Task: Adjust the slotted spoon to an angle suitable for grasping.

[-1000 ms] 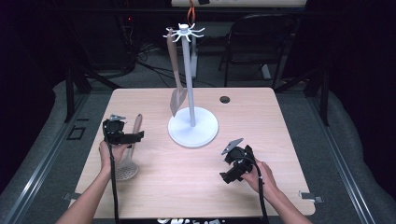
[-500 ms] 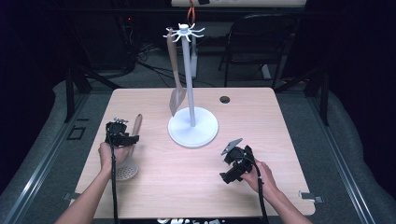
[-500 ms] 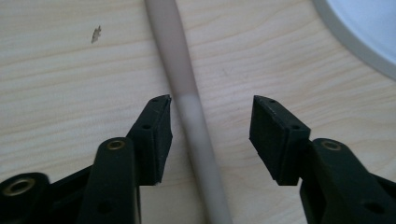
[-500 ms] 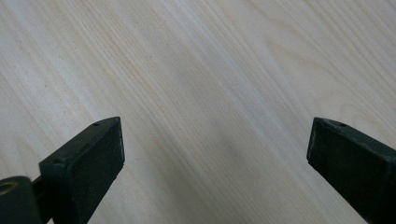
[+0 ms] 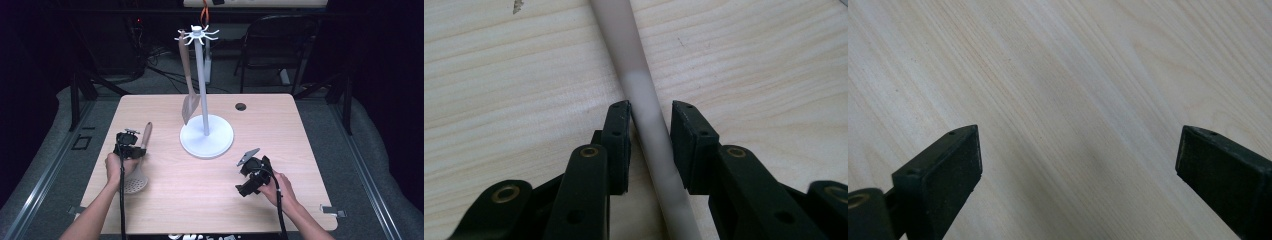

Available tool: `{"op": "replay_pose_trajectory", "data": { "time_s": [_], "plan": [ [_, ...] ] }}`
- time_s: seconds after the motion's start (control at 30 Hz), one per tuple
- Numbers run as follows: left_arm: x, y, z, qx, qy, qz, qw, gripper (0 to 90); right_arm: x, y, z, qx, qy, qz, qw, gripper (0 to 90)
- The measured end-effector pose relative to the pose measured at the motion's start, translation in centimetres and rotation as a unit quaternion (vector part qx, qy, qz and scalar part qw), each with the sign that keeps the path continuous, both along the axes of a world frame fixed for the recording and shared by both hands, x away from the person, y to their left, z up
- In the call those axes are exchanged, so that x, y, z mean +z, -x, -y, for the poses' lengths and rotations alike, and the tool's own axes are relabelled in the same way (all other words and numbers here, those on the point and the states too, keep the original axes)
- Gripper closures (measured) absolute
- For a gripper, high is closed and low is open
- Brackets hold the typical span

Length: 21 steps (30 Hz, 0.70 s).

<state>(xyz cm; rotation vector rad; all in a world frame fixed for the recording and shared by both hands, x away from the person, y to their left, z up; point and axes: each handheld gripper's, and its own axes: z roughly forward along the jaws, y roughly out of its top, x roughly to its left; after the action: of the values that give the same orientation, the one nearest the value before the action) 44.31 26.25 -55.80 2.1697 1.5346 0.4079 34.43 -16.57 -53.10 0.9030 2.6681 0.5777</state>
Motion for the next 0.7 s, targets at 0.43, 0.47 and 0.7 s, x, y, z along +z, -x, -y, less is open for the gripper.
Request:
{"op": "replay_pose_trajectory", "data": {
  "time_s": [0.43,0.47,0.7],
  "plan": [
    [0.49,0.82,-0.89,-0.016,0.0,-0.021,0.9996,73.1,0.07,0.08,0.01,0.008,0.004,0.001,1.0,4.3],
    [0.52,0.83,-0.86,-0.015,-0.002,-0.024,0.9996,73.1,-0.01,0.11,-0.03,0.008,0.0,0.001,1.0,4.4],
    [0.54,0.08,-0.47,-0.003,-0.009,-0.041,0.9991,66.6,0.07,0.08,-0.18,0.011,0.002,0.004,0.9999,4.3]
  ]
}}
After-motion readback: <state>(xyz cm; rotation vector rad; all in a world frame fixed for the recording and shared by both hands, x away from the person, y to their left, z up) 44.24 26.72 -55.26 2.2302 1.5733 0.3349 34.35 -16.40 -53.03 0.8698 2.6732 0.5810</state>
